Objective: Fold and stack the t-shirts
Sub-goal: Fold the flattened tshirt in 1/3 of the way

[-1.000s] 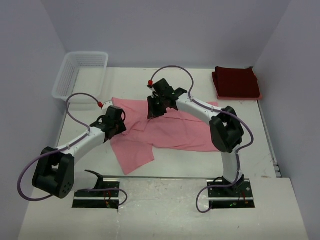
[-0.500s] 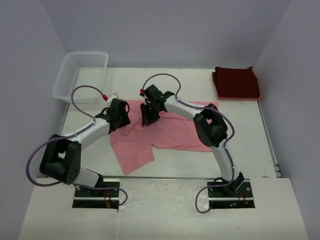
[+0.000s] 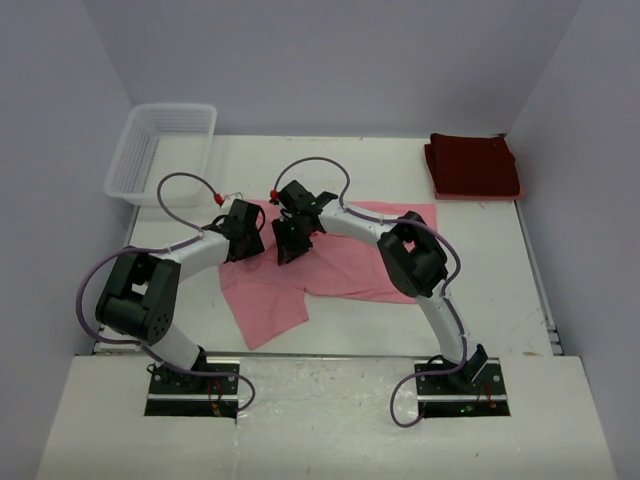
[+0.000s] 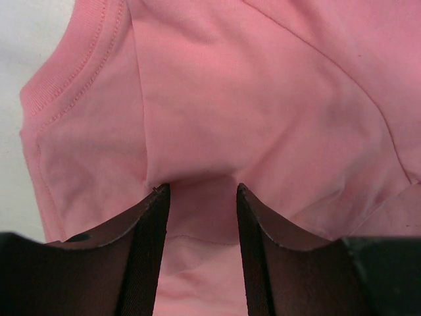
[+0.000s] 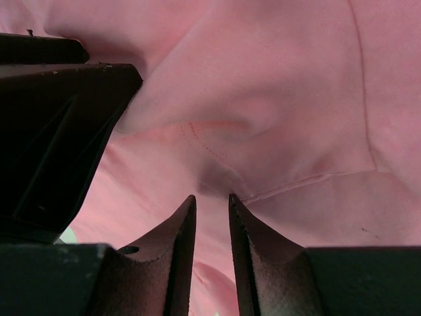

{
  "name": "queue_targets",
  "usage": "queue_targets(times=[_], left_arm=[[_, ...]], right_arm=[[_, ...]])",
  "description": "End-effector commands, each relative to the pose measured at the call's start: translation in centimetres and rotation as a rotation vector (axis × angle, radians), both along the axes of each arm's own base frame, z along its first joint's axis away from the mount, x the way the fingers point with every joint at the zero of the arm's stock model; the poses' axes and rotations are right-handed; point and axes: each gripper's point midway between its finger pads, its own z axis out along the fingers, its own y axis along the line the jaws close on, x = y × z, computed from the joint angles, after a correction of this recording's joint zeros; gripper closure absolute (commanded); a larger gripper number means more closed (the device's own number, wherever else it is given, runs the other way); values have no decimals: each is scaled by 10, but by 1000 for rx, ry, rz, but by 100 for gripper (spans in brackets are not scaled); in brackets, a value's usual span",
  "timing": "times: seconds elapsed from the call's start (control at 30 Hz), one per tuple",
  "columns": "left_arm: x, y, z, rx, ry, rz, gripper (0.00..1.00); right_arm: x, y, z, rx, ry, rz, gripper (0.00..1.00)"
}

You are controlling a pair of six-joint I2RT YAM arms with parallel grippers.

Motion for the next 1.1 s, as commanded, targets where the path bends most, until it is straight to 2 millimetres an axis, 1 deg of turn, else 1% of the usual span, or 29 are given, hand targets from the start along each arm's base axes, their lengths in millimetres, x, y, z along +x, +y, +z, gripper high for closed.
queue_targets(times=[0.0, 0.13, 0.27, 0.5, 0.73, 0.8, 0.87, 0.9, 1.07], left_arm=[[20, -7, 17, -16, -77, -8, 53], [19, -6, 19, -14, -82, -7, 53], [18, -5, 21, -17, -92, -8, 53], [14, -4, 11, -6, -69, -9, 53], [9, 0, 13, -5, -72, -2, 53], [8, -1, 14, -10, -75, -8, 53], [6, 2, 16, -1, -81, -2, 53], [6, 3, 17, -3, -82, -1, 53], [6, 8, 19, -6, -82, 8, 53]], right_arm=[[-1, 4, 1, 14, -6, 27, 72], [3, -2, -3, -25, -29, 22, 71], [7, -9, 1, -60, -66, 12, 70], [14, -14, 4, -95, -94, -4, 70], [23, -22, 0, -161, -118, -26, 70], [25, -16, 5, -142, -122, -16, 70], [25, -17, -2, -162, -103, -15, 71], [26, -15, -1, -156, -106, -15, 71], [19, -8, -5, -122, -69, 11, 71]])
